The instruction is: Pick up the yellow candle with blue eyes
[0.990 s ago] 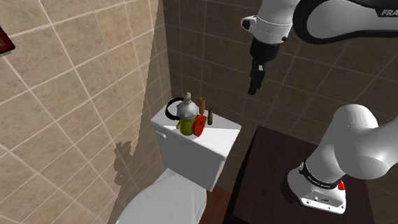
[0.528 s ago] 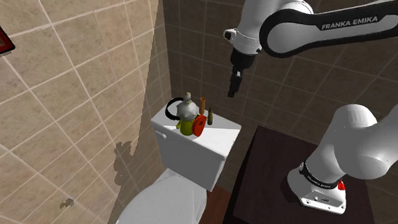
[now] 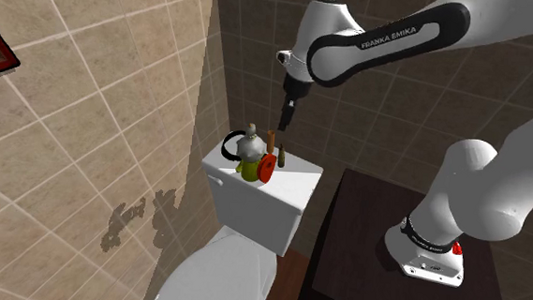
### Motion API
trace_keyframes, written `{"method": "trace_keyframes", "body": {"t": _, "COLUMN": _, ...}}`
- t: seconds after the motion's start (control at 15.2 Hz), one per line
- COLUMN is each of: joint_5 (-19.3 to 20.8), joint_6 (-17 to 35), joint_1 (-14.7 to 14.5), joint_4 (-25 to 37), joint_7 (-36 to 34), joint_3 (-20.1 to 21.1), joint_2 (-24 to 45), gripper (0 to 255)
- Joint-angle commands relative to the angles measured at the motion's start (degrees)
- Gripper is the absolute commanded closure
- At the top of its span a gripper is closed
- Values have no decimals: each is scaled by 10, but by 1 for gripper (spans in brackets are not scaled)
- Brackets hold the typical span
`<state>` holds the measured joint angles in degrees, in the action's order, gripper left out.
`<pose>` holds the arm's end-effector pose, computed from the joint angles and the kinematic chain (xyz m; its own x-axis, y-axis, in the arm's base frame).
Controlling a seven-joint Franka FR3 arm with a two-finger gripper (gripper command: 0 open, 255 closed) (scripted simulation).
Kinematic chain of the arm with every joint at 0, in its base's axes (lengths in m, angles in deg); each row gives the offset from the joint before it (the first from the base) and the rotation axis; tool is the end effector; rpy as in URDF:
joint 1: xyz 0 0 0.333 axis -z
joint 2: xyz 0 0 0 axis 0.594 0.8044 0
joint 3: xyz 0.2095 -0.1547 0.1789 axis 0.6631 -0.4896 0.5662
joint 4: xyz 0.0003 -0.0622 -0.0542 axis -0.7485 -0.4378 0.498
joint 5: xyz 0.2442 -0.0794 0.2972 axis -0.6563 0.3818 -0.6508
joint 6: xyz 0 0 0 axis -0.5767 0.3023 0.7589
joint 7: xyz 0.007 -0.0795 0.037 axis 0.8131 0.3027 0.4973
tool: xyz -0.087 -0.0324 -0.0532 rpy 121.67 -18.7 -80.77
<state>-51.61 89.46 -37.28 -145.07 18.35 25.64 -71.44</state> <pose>0.4617 -0.0879 0.4386 0.9564 0.2097 0.2034 0.2207 -0.9748 -0.0328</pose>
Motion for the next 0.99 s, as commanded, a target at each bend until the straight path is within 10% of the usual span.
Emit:
{"method": "trace_keyframes", "body": {"t": 0.0, "joint_5": -28, "joint_6": 37, "joint_1": -8, "joint_4": 15, "joint_7": 29, "joint_3": -12, "joint_2": 43, "gripper": 0}}
{"method": "trace_keyframes", "body": {"t": 0.59, "joint_5": -217, "joint_6": 116, "joint_1": -13, "joint_4": 151, "joint_7": 196, "joint_3": -28, "joint_2": 246, "gripper": 0}}
{"method": "trace_keyframes", "body": {"t": 0.92, "joint_5": -244, "joint_6": 146, "joint_1": -8, "joint_4": 142, "joint_7": 222, "joint_3": -20, "joint_2": 271, "gripper": 0}}
